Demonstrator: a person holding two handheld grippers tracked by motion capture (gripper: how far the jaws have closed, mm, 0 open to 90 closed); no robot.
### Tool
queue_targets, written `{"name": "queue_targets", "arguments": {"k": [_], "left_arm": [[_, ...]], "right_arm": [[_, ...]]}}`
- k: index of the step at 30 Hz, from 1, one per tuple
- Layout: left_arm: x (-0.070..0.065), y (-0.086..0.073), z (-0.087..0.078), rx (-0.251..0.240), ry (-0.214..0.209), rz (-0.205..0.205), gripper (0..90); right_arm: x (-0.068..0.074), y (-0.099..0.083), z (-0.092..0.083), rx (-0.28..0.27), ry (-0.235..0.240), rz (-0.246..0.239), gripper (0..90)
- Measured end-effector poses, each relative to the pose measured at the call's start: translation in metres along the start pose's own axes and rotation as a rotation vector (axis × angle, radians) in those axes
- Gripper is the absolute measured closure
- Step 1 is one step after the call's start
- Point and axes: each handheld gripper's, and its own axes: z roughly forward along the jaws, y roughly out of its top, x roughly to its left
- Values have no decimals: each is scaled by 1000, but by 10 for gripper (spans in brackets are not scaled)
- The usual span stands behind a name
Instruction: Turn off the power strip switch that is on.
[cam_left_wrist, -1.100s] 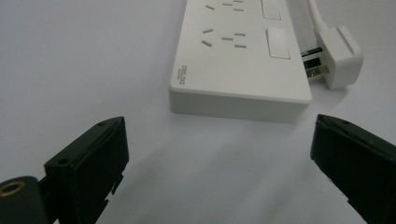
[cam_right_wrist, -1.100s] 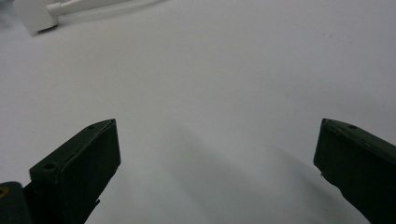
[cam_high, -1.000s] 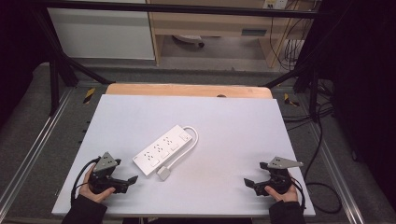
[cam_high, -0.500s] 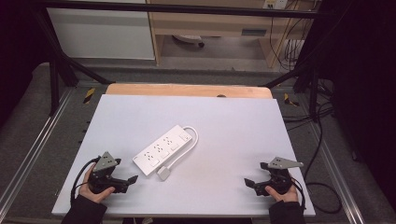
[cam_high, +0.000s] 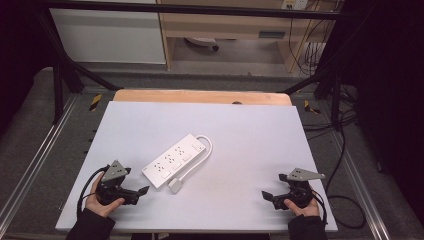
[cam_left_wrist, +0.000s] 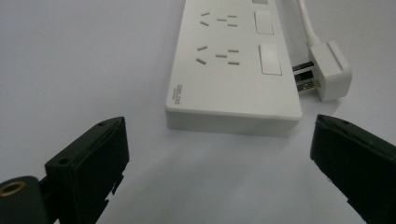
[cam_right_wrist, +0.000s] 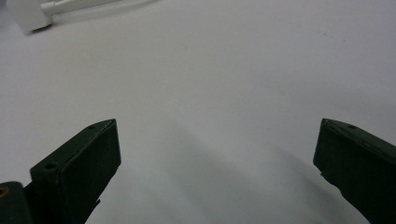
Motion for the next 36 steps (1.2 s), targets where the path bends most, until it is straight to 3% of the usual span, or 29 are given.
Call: {"name": "queue_targets", "arguments": {"k": [36], "left_arm": [[-6, 22, -2, -7, 13, -6, 45]], "right_arm": [[0, 0, 0, 9, -3, -2, 12]]}}
